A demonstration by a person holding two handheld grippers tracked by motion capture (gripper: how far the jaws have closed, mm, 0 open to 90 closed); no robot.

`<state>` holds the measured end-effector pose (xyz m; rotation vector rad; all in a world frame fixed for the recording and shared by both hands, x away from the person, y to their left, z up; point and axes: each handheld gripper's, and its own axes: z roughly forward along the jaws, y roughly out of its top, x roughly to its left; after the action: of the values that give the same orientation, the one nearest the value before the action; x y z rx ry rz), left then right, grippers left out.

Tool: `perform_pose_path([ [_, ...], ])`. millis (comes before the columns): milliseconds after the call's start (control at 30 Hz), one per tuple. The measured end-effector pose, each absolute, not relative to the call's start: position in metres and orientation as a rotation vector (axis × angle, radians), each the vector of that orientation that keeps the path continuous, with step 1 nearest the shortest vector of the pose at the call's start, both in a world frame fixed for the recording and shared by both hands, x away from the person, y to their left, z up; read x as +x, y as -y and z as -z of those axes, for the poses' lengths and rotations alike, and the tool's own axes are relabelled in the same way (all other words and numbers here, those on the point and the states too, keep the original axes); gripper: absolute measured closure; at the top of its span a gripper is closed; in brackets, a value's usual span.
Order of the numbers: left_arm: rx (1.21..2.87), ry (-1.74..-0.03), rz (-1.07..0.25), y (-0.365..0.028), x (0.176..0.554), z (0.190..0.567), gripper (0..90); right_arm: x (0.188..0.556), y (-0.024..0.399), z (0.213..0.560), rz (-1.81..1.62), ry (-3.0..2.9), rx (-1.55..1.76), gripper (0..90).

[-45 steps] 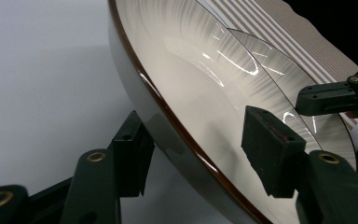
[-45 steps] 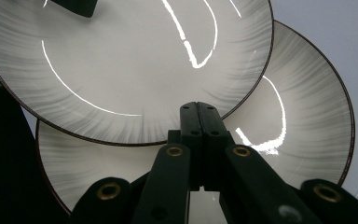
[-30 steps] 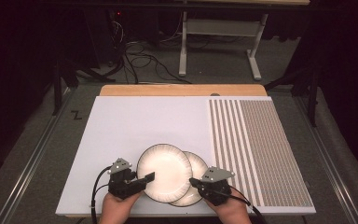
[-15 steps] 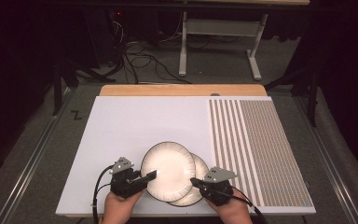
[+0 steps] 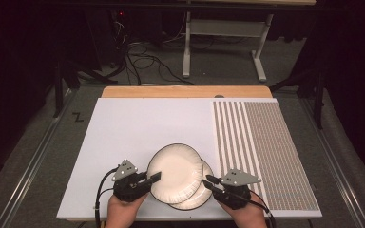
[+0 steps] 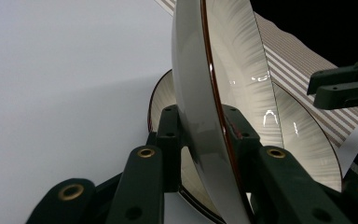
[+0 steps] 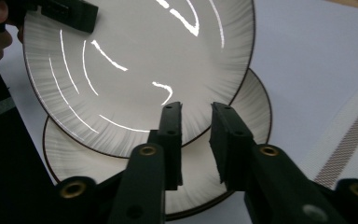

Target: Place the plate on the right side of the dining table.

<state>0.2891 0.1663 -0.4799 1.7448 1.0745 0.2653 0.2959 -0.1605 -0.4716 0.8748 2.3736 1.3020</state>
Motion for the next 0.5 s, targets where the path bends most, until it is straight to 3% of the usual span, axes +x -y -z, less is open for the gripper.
perform_pose_path([
  [300,1.755,-1.014,-0.329,-0.164,0.285,0.477,73.2,0.286,0.191,0.461,-1.321,-2.222,0.902,38.2],
  [500,1.757,-0.985,-0.350,-0.164,0.283,0.476,74.0,0.280,0.209,0.457,-1.339,-2.167,0.946,22.2],
])
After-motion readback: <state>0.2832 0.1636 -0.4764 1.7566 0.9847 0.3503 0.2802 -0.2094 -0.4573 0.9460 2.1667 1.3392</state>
